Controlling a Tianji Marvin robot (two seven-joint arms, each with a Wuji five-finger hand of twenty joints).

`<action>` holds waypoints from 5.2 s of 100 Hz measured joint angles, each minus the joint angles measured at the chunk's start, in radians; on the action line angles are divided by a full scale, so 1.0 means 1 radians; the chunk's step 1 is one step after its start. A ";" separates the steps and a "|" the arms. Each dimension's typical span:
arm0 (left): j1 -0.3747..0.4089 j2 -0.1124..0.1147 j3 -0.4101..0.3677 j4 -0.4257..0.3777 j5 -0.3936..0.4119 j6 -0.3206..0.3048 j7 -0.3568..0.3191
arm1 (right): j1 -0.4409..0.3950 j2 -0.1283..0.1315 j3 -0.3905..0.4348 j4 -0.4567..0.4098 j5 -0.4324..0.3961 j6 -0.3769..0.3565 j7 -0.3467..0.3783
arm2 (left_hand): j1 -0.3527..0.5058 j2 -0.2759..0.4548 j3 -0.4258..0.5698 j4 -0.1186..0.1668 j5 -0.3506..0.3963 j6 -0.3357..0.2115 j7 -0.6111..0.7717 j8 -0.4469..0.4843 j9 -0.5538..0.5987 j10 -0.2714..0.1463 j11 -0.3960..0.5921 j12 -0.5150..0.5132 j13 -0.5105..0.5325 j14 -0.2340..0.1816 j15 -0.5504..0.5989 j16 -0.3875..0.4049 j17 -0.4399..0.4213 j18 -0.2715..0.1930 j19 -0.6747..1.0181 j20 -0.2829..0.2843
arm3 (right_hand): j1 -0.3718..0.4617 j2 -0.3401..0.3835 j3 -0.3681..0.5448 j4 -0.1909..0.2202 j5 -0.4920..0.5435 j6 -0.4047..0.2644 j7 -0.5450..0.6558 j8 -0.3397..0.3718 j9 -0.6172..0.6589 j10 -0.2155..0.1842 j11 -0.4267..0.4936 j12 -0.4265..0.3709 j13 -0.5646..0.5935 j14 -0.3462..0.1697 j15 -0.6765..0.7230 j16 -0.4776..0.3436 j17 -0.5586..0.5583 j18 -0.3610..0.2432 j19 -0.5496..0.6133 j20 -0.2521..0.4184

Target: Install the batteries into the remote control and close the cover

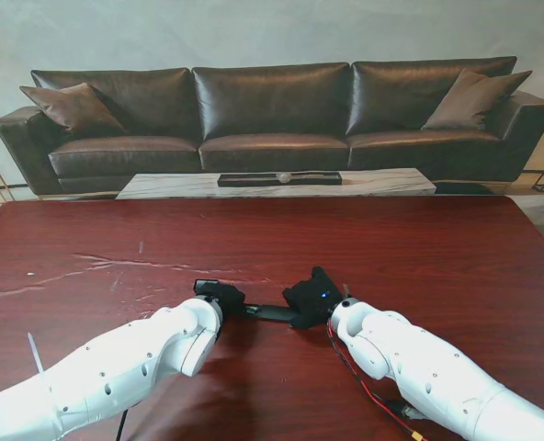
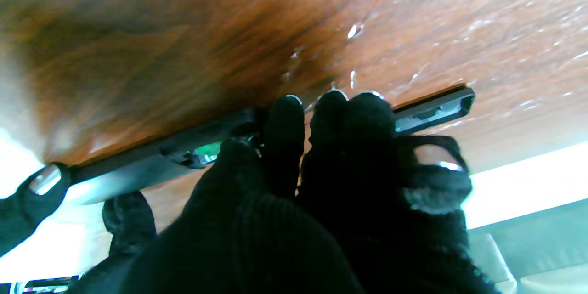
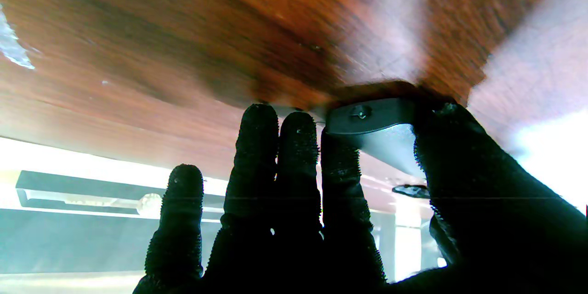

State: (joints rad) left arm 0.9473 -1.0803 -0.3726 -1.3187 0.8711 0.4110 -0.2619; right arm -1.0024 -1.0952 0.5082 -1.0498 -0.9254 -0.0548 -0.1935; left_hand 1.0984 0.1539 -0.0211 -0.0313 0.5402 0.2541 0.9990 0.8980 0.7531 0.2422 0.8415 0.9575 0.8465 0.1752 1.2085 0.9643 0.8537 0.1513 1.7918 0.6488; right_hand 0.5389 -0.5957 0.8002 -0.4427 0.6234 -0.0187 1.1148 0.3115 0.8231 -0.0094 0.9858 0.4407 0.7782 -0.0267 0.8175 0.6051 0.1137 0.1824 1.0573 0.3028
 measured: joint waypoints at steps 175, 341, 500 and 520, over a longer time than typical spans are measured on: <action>-0.047 -0.002 0.019 0.006 -0.151 -0.032 -0.069 | 0.009 0.001 -0.009 0.010 -0.001 0.007 -0.004 | -0.014 0.076 -0.047 -0.009 0.031 0.066 -0.016 0.003 0.017 0.031 -0.015 0.001 0.008 0.036 0.013 -0.008 -0.009 0.026 0.018 -0.011 | 0.000 0.006 -0.009 0.000 -0.002 0.000 0.000 0.013 -0.008 -0.012 0.012 0.002 -0.005 -0.002 0.000 0.000 -0.011 0.000 0.000 0.000; 0.020 -0.001 -0.024 -0.051 -0.096 0.060 -0.025 | 0.010 0.000 -0.011 0.011 -0.002 0.009 -0.006 | -0.023 0.044 -0.027 -0.009 0.028 0.026 -0.016 0.001 0.031 0.000 -0.005 0.002 0.040 0.009 -0.011 -0.032 0.057 -0.009 0.038 -0.089 | 0.000 0.013 -0.014 0.000 -0.003 0.000 -0.001 0.013 -0.008 -0.012 0.013 0.002 -0.005 -0.002 0.000 0.000 -0.013 0.000 0.000 0.000; -0.154 -0.037 0.171 0.012 -0.208 0.094 -0.086 | 0.005 0.001 -0.003 0.010 -0.009 0.011 -0.007 | 0.060 -0.068 0.057 0.098 -0.043 0.114 0.092 0.083 -0.003 0.026 0.047 0.004 0.052 0.005 0.028 -0.032 0.084 -0.025 0.039 -0.099 | 0.000 0.020 -0.021 0.000 -0.003 0.000 -0.001 0.014 -0.008 -0.012 0.012 0.002 -0.005 -0.002 -0.001 0.000 -0.024 0.001 0.000 0.000; -0.192 -0.041 0.225 0.016 -0.202 0.088 -0.106 | 0.004 0.001 -0.002 0.009 -0.009 0.010 -0.008 | 0.058 -0.068 0.057 0.099 -0.044 0.116 0.092 0.087 -0.003 0.023 0.051 0.012 0.052 -0.001 0.041 -0.032 0.084 -0.036 0.039 -0.107 | 0.000 0.020 -0.022 0.000 -0.003 0.000 -0.002 0.014 -0.008 -0.011 0.011 0.002 -0.005 -0.002 -0.001 0.000 -0.024 0.001 0.000 0.000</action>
State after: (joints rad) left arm 0.7557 -1.1211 -0.1478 -1.3025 0.6690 0.4992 -0.3678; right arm -0.9983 -1.0941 0.5059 -1.0406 -0.9344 -0.0448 -0.2013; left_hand 1.1569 0.0854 0.0363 0.0676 0.4962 0.3701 1.0906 0.9849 0.7504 0.2648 0.8922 0.9692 0.8983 0.1737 1.2493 0.9325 0.9377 0.1153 1.8304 0.5421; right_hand 0.5389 -0.5754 0.7785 -0.4426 0.6203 -0.0187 1.1129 0.3251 0.8151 -0.0204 0.9967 0.4424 0.7729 -0.0291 0.8166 0.6051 0.0900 0.1836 1.0573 0.3028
